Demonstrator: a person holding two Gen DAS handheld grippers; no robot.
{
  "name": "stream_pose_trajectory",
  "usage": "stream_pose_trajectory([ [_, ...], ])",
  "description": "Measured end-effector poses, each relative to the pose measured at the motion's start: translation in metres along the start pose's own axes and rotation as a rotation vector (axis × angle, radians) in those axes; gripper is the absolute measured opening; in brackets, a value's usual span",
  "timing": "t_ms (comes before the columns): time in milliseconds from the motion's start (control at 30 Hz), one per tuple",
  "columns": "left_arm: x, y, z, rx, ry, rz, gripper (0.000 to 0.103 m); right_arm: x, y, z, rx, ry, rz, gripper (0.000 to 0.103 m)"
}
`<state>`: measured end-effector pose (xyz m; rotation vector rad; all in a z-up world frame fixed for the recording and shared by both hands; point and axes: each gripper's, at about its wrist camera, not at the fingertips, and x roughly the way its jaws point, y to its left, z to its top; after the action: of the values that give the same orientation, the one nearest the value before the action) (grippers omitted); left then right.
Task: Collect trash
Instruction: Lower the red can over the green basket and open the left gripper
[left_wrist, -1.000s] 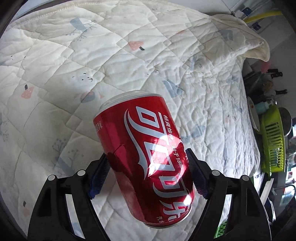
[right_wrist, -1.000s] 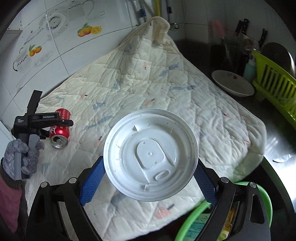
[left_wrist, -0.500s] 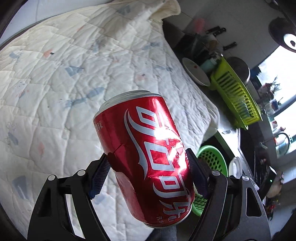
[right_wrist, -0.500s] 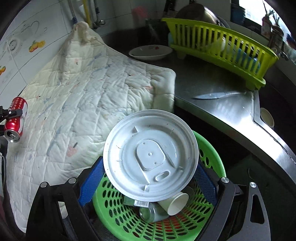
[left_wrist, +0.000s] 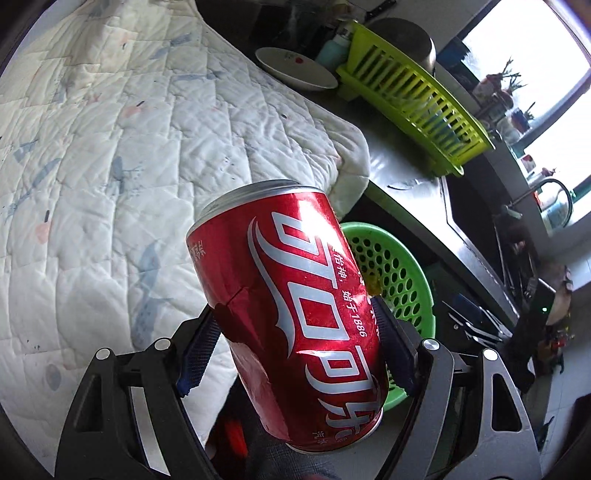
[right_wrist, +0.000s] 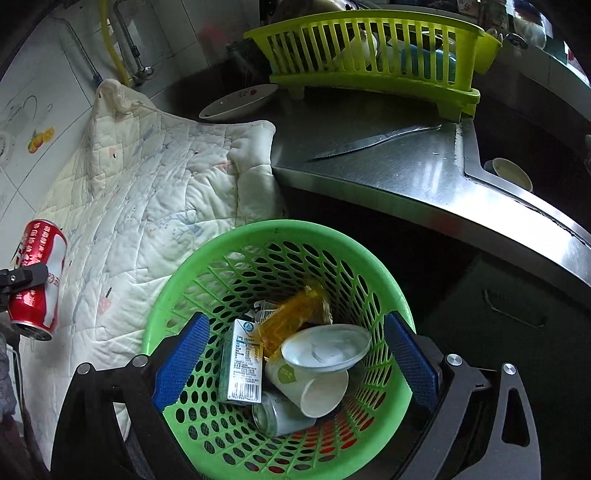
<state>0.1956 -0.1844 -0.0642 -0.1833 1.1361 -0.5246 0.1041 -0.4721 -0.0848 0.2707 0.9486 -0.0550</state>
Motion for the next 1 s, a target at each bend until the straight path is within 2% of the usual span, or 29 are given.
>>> stream_pose_trajectory([
  [267, 0.036, -0.047, -0.004, 0.114, 0.065, 0.001, 0.077, -0.033, -0.006, -0.013, 0.001, -0.066, 0.036, 0.092],
  [533, 0.060, -0.077, -0.005, 0.187, 0.103, 0.020, 0.077, -0.060, -0.003, -0.032, -0.022, -0.120, 0.023, 0.092],
  [800, 0.069, -0.103, -0.009, 0.284, 0.085, 0.031, 0.079, -0.071, -0.002, -0.051, -0.022, -0.143, 0.020, 0.092],
  [1000, 0.066, -0.110, -0.010, 0.314, 0.051, 0.027, 0.087, -0.074, 0.003, -0.062, -0.041, -0.147, 0.006, 0.092],
])
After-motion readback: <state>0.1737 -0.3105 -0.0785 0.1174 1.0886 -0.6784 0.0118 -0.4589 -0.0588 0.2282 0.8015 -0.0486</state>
